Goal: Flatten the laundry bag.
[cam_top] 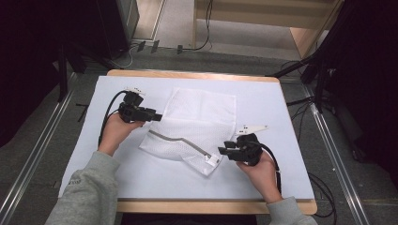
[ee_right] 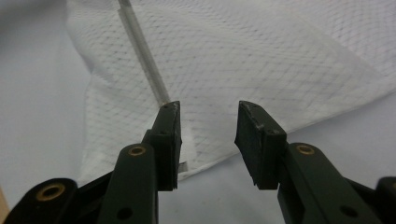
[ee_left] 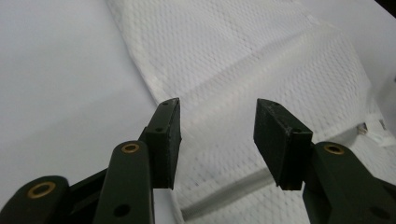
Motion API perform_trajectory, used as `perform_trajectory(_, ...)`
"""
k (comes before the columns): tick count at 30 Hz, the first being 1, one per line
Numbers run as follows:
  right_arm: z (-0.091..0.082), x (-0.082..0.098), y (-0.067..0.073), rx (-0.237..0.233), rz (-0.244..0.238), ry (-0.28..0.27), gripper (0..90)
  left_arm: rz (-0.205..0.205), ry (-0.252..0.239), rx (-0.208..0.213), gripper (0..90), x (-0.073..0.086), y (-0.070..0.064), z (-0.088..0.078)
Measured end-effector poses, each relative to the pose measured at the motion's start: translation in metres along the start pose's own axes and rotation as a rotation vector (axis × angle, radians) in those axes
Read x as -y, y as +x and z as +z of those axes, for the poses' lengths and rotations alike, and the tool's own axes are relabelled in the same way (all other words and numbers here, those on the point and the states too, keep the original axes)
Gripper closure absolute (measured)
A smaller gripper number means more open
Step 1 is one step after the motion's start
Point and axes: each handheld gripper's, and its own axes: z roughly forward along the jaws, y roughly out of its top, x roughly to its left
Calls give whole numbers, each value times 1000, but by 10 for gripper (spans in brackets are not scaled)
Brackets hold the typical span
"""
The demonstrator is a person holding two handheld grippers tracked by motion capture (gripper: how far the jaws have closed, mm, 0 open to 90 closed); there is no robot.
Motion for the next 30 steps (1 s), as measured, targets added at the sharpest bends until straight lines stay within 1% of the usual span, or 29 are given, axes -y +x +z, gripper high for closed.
perform_trajectory(2,1,3,5,-6,-11,2,624,-10,0,-15,527,-4,7,4)
perform_trajectory(3,1,4,7,-8,-17,3,624,-8,1,-16,529,-6,10,7)
perform_trajectory(4,1,5,10,-12,-24,4,624,-7,7,-9,529,-8,13,10)
perform_trajectory(7,2,9,17,-21,-36,7,624,9,15,-30,530,-12,17,18)
perform_trajectory(10,1,11,23,-29,-41,10,624,-1,-25,-34,542,-14,22,24)
perform_trajectory(12,2,12,26,-31,-47,7,624,-16,10,-46,541,-17,27,31)
perform_trajectory(13,2,12,28,-32,-46,6,623,-20,7,-46,541,-18,29,34)
perform_trajectory(15,4,13,31,-37,-58,4,622,-21,2,-38,541,-20,29,38)
perform_trajectory(17,5,13,34,-41,-62,6,613,-5,15,-47,539,-21,29,45)
perform_trajectory(19,6,14,36,-43,-63,6,598,-1,23,-56,534,-22,30,51)
perform_trajectory(24,10,17,43,-72,-74,19,575,-19,52,-66,526,-20,36,66)
perform_trajectory(25,11,17,45,-74,-73,22,568,-15,41,-63,530,-19,37,67)
perform_trajectory(27,14,18,48,-84,-75,31,547,-6,41,-64,546,-20,36,68)
perform_trajectory(28,16,19,50,-87,-73,36,542,0,43,-64,575,-20,36,69)
perform_trajectory(30,20,19,52,-96,-83,43,526,-1,40,-50,614,-20,34,72)
